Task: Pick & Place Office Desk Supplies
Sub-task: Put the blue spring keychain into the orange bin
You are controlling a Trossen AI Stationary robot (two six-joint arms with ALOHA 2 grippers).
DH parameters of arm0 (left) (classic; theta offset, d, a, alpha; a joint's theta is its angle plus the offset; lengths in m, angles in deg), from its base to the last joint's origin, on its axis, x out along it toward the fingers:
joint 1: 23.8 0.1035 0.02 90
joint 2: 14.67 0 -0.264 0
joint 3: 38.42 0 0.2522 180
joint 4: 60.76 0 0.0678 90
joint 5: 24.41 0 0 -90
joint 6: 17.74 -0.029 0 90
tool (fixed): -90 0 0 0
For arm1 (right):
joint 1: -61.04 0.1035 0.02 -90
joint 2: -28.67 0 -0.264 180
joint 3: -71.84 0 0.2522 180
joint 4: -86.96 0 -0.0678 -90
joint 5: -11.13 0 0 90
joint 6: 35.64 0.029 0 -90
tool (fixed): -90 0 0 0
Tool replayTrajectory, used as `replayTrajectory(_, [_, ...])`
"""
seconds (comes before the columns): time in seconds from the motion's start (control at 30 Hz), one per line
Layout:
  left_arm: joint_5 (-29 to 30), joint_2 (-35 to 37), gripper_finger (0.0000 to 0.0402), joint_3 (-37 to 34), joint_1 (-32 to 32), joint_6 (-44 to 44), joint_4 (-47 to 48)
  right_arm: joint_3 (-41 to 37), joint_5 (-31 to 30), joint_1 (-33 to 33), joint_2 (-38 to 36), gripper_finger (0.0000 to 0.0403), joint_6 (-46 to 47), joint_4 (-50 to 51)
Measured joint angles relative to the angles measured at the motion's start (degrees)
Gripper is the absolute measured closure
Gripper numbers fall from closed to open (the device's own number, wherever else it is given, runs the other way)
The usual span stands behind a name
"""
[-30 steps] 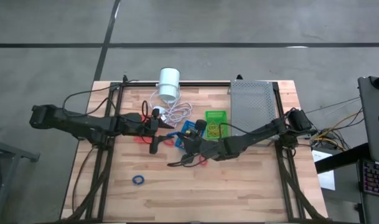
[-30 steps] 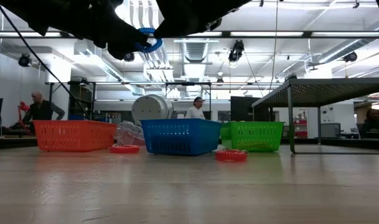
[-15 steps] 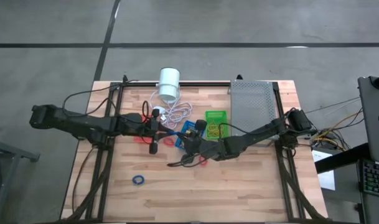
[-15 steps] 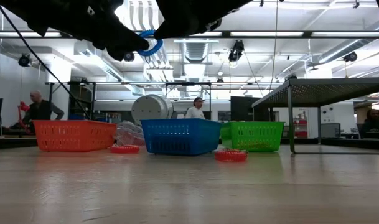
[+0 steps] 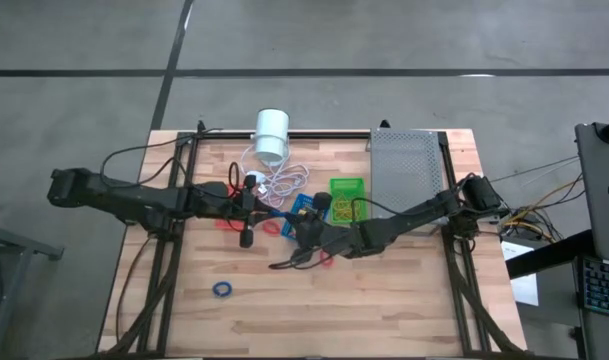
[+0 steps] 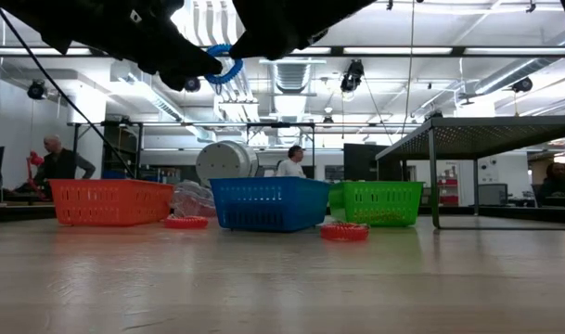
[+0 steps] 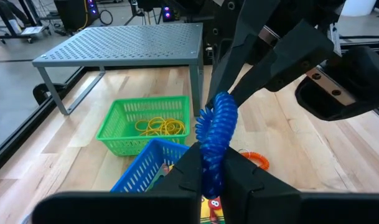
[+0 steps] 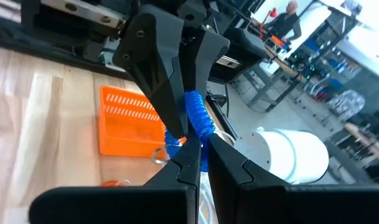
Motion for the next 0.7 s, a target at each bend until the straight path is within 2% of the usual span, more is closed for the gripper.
replayTrajectory(0.1, [0.0, 0.0, 0.0368, 0.0, 0.0, 0.0, 0.0, 0.0, 0.0, 0.0, 0.0, 0.0390, -3.4, 0.0])
replayTrajectory(0.4, [0.0, 0.0, 0.0367, 0.0, 0.0, 0.0, 0.0, 0.0, 0.0, 0.2, 0.0, 0.0386, -3.7, 0.0])
replayTrajectory(0.7, [0.0, 0.0, 0.0367, 0.0, 0.0, 0.2, 0.0, 0.0, 0.1, 0.2, 0.0, 0.0300, -3.9, 0.0])
